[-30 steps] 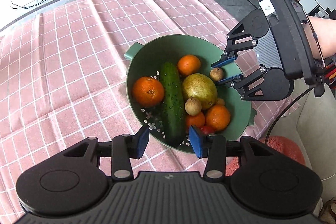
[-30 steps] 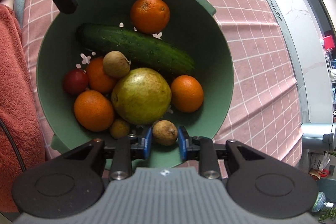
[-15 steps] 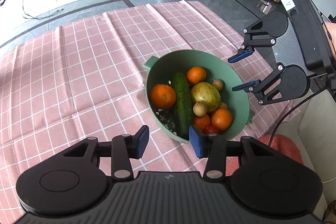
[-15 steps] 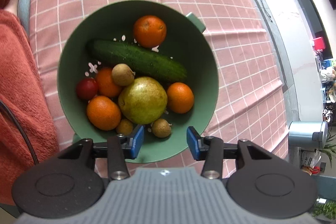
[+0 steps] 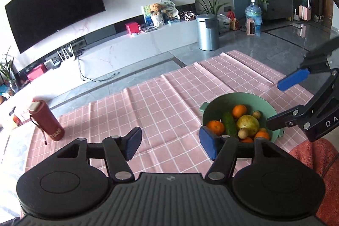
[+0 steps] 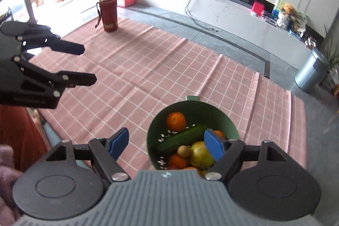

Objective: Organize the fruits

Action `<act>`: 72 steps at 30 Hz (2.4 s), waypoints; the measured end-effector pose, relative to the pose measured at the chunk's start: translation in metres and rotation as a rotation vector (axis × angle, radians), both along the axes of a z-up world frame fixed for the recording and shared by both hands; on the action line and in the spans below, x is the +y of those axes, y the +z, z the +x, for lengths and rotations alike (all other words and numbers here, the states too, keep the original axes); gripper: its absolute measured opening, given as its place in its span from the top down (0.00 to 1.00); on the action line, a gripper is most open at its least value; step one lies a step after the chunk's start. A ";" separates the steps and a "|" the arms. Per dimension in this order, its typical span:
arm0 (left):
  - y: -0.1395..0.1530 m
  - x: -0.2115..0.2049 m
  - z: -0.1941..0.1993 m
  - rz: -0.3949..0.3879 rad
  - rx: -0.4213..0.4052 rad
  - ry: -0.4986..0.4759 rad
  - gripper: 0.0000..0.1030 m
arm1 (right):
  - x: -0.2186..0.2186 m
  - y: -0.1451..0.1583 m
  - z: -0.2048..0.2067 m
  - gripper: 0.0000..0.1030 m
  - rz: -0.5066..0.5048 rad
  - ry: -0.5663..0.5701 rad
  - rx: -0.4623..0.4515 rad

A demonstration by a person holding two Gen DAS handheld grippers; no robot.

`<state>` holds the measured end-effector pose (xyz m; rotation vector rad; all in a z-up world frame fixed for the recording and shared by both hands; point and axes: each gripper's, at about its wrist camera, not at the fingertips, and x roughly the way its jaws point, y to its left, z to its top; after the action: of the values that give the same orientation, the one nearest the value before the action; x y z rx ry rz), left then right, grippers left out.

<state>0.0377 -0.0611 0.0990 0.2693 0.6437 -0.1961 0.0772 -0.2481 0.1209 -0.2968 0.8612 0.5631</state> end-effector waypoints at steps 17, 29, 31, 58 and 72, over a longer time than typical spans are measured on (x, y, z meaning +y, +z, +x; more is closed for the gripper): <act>-0.037 0.019 -0.036 -0.101 -0.060 0.173 0.16 | 0.023 -0.048 -0.108 0.16 0.240 -0.452 -0.262; -0.103 0.011 -0.017 -0.064 0.108 0.206 0.16 | 0.032 -0.115 -0.092 0.16 0.196 -0.525 -0.205; -0.112 0.013 -0.013 -0.059 0.136 0.220 0.16 | 0.031 -0.119 -0.091 0.16 0.220 -0.523 -0.217; -0.121 0.024 -0.006 -0.070 0.195 0.253 0.16 | 0.035 -0.127 -0.081 0.16 0.207 -0.532 -0.215; -0.118 0.024 -0.007 -0.073 0.193 0.258 0.16 | 0.034 -0.127 -0.082 0.16 0.208 -0.532 -0.220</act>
<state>0.0303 -0.0371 -0.0187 0.0959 0.8541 0.0026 -0.0047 -0.2144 -0.0063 0.0644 0.6261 0.1168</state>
